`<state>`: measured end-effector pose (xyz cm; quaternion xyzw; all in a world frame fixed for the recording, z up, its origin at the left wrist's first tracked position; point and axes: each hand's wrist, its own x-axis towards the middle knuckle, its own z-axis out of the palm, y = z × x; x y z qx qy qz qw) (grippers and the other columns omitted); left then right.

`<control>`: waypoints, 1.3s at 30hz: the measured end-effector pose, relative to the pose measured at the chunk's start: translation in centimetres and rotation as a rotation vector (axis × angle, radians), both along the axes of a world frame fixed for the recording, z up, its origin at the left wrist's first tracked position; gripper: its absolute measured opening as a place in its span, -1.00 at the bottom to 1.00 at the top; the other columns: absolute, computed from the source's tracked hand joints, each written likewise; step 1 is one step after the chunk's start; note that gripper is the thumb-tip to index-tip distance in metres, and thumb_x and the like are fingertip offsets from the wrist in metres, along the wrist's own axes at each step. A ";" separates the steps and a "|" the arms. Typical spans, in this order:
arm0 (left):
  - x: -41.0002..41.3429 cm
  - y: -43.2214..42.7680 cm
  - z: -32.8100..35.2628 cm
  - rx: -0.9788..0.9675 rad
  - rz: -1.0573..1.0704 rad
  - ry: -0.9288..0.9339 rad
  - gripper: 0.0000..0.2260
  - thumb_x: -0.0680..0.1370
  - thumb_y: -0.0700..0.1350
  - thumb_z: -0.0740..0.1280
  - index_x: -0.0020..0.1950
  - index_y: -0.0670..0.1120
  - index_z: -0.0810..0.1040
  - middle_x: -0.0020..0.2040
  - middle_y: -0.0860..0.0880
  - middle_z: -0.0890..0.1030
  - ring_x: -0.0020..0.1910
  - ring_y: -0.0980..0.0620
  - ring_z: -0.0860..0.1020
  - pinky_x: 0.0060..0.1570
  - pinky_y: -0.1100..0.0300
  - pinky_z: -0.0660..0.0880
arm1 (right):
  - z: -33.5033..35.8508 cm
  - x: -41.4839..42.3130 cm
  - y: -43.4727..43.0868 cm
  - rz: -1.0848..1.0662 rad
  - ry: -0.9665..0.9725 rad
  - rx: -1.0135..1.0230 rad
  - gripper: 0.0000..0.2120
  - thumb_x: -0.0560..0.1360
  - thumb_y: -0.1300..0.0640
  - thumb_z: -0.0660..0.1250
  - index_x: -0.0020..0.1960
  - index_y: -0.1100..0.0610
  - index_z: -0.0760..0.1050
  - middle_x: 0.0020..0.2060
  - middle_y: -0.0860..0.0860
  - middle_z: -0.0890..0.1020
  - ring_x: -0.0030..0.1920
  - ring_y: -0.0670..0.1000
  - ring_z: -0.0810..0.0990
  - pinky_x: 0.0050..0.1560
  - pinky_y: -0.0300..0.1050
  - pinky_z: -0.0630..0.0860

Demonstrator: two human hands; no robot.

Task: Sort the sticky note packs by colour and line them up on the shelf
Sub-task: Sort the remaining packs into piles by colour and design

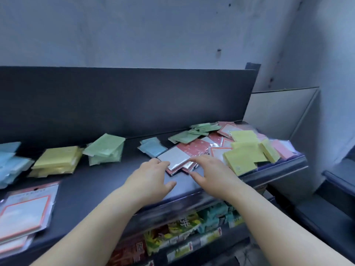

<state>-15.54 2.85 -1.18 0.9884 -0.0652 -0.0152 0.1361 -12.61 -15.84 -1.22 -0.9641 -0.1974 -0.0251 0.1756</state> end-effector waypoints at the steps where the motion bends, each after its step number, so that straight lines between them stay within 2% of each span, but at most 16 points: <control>1: 0.7 -1.5 0.1 -0.004 -0.008 -0.007 -0.49 0.57 0.17 0.21 0.48 0.06 0.24 0.41 0.04 0.33 0.40 -0.01 0.29 0.31 0.07 0.35 | 0.0 0.5 -1.6 -0.010 -0.001 0.006 -0.55 0.59 -0.02 0.20 0.45 0.00 0.29 0.39 -0.08 0.38 0.39 -0.05 0.31 0.37 -0.14 0.27; 7: 4.7 -9.4 -0.1 -0.014 -0.008 -0.015 -0.47 0.56 0.16 0.23 0.49 0.03 0.23 0.42 -0.02 0.36 0.39 -0.05 0.32 0.33 0.03 0.33 | -0.1 3.2 -9.7 -0.097 -0.027 0.033 -0.54 0.57 0.00 0.23 0.44 0.04 0.30 0.39 -0.04 0.37 0.39 -0.02 0.30 0.38 -0.11 0.26; 9: 6.1 -11.4 -0.2 -0.019 0.004 -0.007 -0.46 0.57 0.12 0.23 0.51 0.01 0.21 0.43 -0.05 0.36 0.40 -0.08 0.33 0.33 0.05 0.33 | -0.3 3.9 -11.6 -0.129 -0.039 0.036 -0.50 0.56 -0.05 0.24 0.45 0.03 0.27 0.41 -0.02 0.34 0.40 0.00 0.27 0.40 -0.09 0.24; 13: 8.7 -14.6 -0.4 -0.103 0.107 0.041 -0.47 0.59 0.06 0.21 0.52 -0.05 0.18 0.37 -0.11 0.46 0.31 -0.12 0.43 0.20 0.08 0.39 | -1.1 4.8 -13.8 -0.167 -0.022 0.026 -0.35 0.51 -0.21 0.24 0.50 0.02 0.16 0.46 0.02 0.22 0.45 0.04 0.18 0.41 -0.03 0.23; 17: 10.4 -16.5 -0.9 -0.222 0.241 0.099 -0.43 0.59 -0.02 0.23 0.53 -0.15 0.12 0.43 -0.14 0.40 0.36 -0.12 0.41 0.19 0.11 0.37 | -2.0 5.2 -14.2 -0.169 0.050 -0.006 -0.21 0.45 -0.35 0.21 0.52 0.01 0.07 0.51 0.03 0.11 0.48 0.09 0.11 0.39 0.03 0.24; 19: 10.7 -17.0 -1.0 -0.281 0.302 0.082 -0.43 0.57 -0.08 0.26 0.51 -0.17 0.13 0.37 -0.15 0.45 0.29 -0.13 0.45 0.11 0.11 0.39 | -2.4 5.4 -14.1 -0.166 0.050 -0.027 -0.17 0.44 -0.37 0.21 0.53 0.02 0.03 0.52 0.05 0.08 0.48 0.12 0.09 0.41 0.04 0.22; 21: 10.8 -17.1 -1.2 -0.389 0.357 0.060 -0.48 0.55 -0.12 0.29 0.46 -0.19 0.21 0.32 -0.14 0.48 0.23 -0.12 0.48 0.04 0.14 0.40 | -2.6 5.6 -13.9 -0.161 0.046 -0.031 -0.13 0.43 -0.36 0.22 0.54 0.05 -0.01 0.52 0.06 0.06 0.48 0.14 0.07 0.43 0.04 0.18; 23: 10.9 -16.8 -1.4 -0.540 0.410 0.048 -0.54 0.51 -0.15 0.33 0.39 -0.18 0.33 0.27 -0.11 0.52 0.19 -0.11 0.52 0.06 0.09 0.48 | -2.6 5.9 -13.6 -0.156 0.050 -0.019 -0.13 0.44 -0.32 0.25 0.54 0.07 -0.04 0.52 0.06 0.05 0.48 0.15 0.07 0.42 0.04 0.19; 25: 10.7 -16.2 -1.6 -0.708 0.426 0.039 -0.67 0.47 -0.22 0.32 0.23 -0.16 0.51 0.14 -0.10 0.63 0.05 -0.07 0.62 0.06 0.00 0.58 | -2.4 6.1 -13.2 -0.153 0.044 0.009 -0.16 0.43 -0.23 0.27 0.53 0.08 -0.03 0.52 0.08 0.08 0.46 0.16 0.11 0.39 0.03 0.23; 27: 9.9 -15.8 -1.4 -0.887 0.422 0.029 -0.81 0.50 -0.31 0.29 0.03 -0.12 0.61 0.01 -0.09 0.68 -0.05 -0.02 0.66 0.03 -0.02 0.61 | -1.9 6.2 -12.6 -0.149 0.036 0.054 -0.18 0.41 -0.18 0.28 0.53 0.08 0.00 0.51 0.06 0.10 0.44 0.16 0.14 0.37 0.01 0.25; 29: 9.0 -15.1 -0.8 -1.008 0.438 -0.018 -0.79 0.52 -0.36 0.27 -0.08 -0.08 0.62 -0.01 -0.11 0.69 -0.07 -0.02 0.66 0.04 0.01 0.60 | -1.4 6.2 -11.9 -0.128 0.024 0.110 -0.19 0.41 -0.16 0.27 0.53 0.08 0.03 0.51 0.04 0.10 0.43 0.15 0.15 0.36 0.00 0.25; 31: 7.9 -13.8 -0.3 -1.061 0.446 -0.065 -0.76 0.54 -0.37 0.25 -0.10 -0.08 0.61 -0.04 -0.11 0.69 -0.10 -0.05 0.65 -0.07 0.07 0.62 | -0.9 6.1 -11.0 -0.088 0.016 0.157 -0.19 0.40 -0.14 0.28 0.53 0.08 0.03 0.52 0.01 0.08 0.43 0.13 0.15 0.36 -0.01 0.24; 33: 6.6 -12.0 0.3 -1.086 0.469 -0.100 -0.74 0.54 -0.38 0.20 -0.09 -0.09 0.60 -0.10 -0.11 0.68 -0.18 -0.07 0.65 -0.29 0.18 0.58 | -0.6 5.8 -9.8 -0.038 0.008 0.195 -0.18 0.41 -0.14 0.29 0.54 0.06 0.02 0.53 -0.01 0.05 0.46 0.11 0.10 0.40 -0.02 0.20; 34: 5.9 -11.1 0.4 -1.097 0.482 -0.114 -0.73 0.54 -0.38 0.19 -0.07 -0.09 0.61 -0.10 -0.12 0.69 -0.19 -0.08 0.66 -0.31 0.17 0.56 | -0.5 5.6 -9.2 -0.018 0.008 0.211 -0.19 0.41 -0.14 0.29 0.54 0.05 0.02 0.53 -0.02 0.05 0.47 0.09 0.08 0.41 -0.02 0.18; 37: 3.2 -7.9 0.5 -1.098 0.542 -0.194 -0.71 0.52 -0.38 0.18 -0.03 -0.07 0.61 -0.07 -0.12 0.70 -0.10 -0.08 0.68 -0.14 0.04 0.60 | -0.3 4.9 -6.7 0.062 0.002 0.223 -0.25 0.39 -0.16 0.29 0.49 0.03 0.15 0.49 -0.01 0.15 0.42 0.09 0.14 0.36 0.00 0.20; 39: 1.1 -5.2 0.3 -1.102 0.603 -0.260 -0.72 0.53 -0.38 0.19 -0.01 -0.07 0.60 -0.06 -0.10 0.70 -0.08 -0.04 0.67 -0.13 0.09 0.57 | -0.2 4.3 -4.6 0.127 -0.010 0.215 -0.29 0.37 -0.16 0.31 0.44 0.04 0.22 0.46 0.02 0.20 0.36 0.12 0.20 0.33 -0.03 0.22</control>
